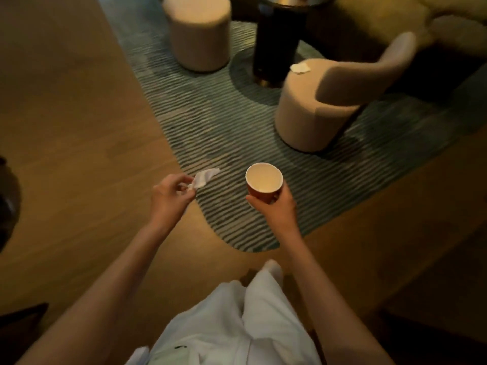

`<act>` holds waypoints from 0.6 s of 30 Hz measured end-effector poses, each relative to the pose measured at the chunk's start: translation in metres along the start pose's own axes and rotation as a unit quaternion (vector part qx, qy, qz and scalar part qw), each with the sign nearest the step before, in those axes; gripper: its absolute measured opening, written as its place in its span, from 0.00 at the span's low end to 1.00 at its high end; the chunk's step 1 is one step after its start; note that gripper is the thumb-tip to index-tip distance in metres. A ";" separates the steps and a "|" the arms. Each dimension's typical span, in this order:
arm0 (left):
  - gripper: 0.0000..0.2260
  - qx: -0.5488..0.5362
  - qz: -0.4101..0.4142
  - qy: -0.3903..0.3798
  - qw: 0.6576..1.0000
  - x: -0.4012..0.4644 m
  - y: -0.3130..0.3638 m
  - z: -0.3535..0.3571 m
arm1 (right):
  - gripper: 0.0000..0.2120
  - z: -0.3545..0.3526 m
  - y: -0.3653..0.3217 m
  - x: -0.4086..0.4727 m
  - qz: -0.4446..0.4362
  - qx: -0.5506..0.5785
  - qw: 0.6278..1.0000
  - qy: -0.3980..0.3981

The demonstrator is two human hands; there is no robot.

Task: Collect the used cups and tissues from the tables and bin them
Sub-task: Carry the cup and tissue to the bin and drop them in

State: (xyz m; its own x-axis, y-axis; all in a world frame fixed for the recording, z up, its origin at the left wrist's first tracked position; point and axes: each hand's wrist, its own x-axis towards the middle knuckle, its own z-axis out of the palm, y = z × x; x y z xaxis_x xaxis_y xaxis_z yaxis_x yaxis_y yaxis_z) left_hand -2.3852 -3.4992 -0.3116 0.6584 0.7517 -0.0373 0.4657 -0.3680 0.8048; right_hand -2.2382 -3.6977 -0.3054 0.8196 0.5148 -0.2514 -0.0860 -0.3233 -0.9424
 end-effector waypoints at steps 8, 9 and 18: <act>0.09 -0.009 -0.082 0.093 0.992 0.120 -0.044 -0.040 | 0.35 0.094 -0.065 0.159 -0.040 -0.083 0.992 -0.080; 0.09 -0.010 -0.086 0.111 0.990 0.143 -0.045 -0.048 | 0.35 0.106 -0.075 0.184 -0.044 -0.084 0.992 -0.087; 0.10 0.019 -0.127 0.223 0.966 0.347 -0.040 -0.124 | 0.36 0.220 -0.184 0.392 -0.132 -0.114 0.966 -0.189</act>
State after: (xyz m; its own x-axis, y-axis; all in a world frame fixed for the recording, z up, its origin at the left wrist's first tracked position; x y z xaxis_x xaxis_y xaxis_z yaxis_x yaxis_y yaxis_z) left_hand -2.2492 -3.1559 -0.2832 0.2038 0.9784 0.0347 0.6065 -0.1540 0.7800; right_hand -2.0261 -3.2619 -0.2789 0.5276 0.8420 -0.1125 0.2604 -0.2864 -0.9220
